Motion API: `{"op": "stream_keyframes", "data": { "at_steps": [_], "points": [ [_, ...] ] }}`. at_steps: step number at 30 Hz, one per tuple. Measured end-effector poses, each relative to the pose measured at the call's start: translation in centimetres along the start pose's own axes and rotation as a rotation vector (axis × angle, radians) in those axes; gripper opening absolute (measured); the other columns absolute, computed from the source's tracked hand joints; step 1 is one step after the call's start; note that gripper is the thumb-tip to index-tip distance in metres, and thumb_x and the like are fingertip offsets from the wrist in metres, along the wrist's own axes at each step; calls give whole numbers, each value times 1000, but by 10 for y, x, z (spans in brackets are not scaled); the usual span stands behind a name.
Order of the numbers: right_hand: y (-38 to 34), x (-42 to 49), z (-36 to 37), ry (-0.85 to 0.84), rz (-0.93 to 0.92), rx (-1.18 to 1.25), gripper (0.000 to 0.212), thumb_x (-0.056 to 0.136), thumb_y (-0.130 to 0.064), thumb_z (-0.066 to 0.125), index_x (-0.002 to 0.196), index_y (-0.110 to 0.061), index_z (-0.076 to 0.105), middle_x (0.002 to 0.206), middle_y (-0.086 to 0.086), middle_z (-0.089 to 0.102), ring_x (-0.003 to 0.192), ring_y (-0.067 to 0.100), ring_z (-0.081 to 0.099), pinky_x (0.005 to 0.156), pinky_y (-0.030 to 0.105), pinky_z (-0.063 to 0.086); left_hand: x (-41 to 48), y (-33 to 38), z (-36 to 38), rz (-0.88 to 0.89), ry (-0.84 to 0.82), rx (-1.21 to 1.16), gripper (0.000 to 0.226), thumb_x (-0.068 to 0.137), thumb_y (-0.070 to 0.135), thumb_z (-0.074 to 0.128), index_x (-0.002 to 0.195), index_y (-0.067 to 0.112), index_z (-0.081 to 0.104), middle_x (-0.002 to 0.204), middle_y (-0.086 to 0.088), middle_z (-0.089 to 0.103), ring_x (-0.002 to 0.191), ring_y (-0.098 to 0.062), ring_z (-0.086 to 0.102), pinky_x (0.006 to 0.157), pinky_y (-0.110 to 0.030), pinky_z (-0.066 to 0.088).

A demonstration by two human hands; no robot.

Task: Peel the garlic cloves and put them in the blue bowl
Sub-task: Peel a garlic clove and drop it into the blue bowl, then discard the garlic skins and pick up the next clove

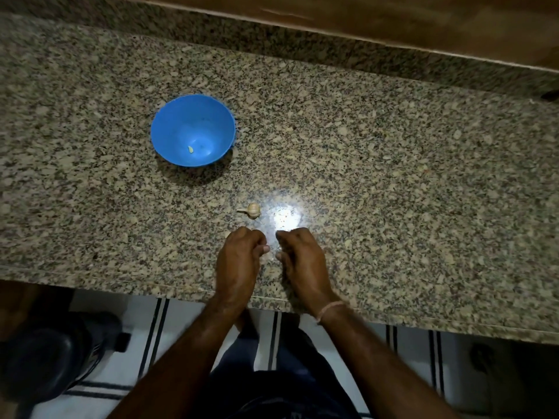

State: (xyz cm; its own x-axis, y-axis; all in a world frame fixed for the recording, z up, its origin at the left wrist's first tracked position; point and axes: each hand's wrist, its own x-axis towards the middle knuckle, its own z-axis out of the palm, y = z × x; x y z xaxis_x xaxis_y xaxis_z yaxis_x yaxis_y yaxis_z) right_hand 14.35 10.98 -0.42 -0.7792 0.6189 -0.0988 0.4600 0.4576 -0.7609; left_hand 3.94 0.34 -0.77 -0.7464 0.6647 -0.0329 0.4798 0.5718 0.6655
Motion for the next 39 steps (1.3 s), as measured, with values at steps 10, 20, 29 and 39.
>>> {"op": "stream_keyframes", "data": {
  "at_steps": [10, 20, 29, 39],
  "points": [
    [24, -6, -21, -64, -116, 47, 32, 98, -10, 68, 131, -9, 65, 115, -2, 53, 105, 15, 51, 88, 27, 50, -10, 11, 3, -111, 81, 28, 19, 93, -5, 60, 82, 11, 64, 86, 1, 54, 76, -14, 51, 64, -5, 33],
    [15, 16, -4, -72, -306, -198, 15, 90, -1, 68, 91, -16, 66, 92, -4, 56, 88, 15, 48, 66, 35, 40, -27, 12, 3, -251, 271, -113, 29, 97, 1, 60, 78, 24, 59, 82, 3, 60, 79, 2, 53, 63, -5, 33],
    [12, 25, -4, -115, -450, -466, 24, 77, -4, 75, 91, -16, 60, 88, 3, 60, 81, 22, 48, 65, 30, 23, -38, 11, 10, -279, 297, -161, 20, 96, 22, 52, 78, 30, 56, 79, 6, 61, 76, -17, 55, 61, -29, 34],
    [-14, 17, 9, -253, 167, 243, 13, 94, -6, 61, 83, -10, 67, 81, 8, 72, 73, 16, 62, 64, 19, 48, -51, 11, -3, -423, 402, -342, 23, 94, 1, 63, 80, 19, 64, 77, 7, 67, 73, -8, 63, 62, -19, 47]
  ]
}}
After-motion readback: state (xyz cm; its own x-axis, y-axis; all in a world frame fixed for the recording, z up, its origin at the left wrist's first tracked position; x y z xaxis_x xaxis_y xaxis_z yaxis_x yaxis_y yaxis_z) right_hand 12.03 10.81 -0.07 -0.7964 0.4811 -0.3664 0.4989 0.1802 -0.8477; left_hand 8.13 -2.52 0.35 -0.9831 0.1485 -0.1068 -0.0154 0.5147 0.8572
